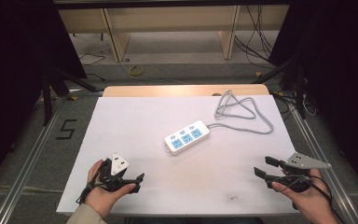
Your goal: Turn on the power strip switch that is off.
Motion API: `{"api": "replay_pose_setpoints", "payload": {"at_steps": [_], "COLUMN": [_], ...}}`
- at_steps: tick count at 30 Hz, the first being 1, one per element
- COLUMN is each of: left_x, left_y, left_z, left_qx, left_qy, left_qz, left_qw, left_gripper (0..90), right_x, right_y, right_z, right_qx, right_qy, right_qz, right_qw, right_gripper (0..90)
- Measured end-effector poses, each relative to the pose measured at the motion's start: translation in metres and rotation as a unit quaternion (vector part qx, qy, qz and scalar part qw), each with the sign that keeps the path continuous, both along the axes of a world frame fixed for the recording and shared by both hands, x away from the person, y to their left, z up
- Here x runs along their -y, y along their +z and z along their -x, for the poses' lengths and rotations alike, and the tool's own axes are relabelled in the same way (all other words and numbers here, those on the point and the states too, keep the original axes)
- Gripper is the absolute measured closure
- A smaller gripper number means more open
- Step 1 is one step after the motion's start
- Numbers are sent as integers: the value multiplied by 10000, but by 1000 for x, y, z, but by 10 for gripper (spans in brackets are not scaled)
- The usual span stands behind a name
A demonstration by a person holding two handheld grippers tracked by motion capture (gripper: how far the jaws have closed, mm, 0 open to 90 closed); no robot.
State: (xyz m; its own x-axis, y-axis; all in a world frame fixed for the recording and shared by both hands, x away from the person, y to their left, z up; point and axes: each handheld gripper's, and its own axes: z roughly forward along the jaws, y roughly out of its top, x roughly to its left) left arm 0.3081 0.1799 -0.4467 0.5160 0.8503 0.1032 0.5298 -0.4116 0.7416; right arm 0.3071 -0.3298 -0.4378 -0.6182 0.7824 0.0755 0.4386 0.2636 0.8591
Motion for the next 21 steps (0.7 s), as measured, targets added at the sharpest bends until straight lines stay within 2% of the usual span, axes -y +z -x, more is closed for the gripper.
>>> {"api": "replay_pose_setpoints", "payload": {"at_steps": [8, 13, 21], "left_x": [1, 1, 3], "left_y": [-3, -3, -4], "left_z": [-1, -1, 0], "left_qx": [-107, -131, -126], "left_qy": [-35, -18, -40], "left_qz": [-46, -87, -41], "left_qw": [9999, 9999, 9999], "left_gripper": [109, 110, 115], "right_x": [-4, -7, -14], "right_y": [-1, -2, 1], "right_z": [0, -2, -8], "right_qx": [0, -2, 132], "right_qy": [55, 111, 144], "right_qz": [88, 213, 254], "right_qw": [9999, 9997, 9995], "right_gripper": [401, 469, 481]}}
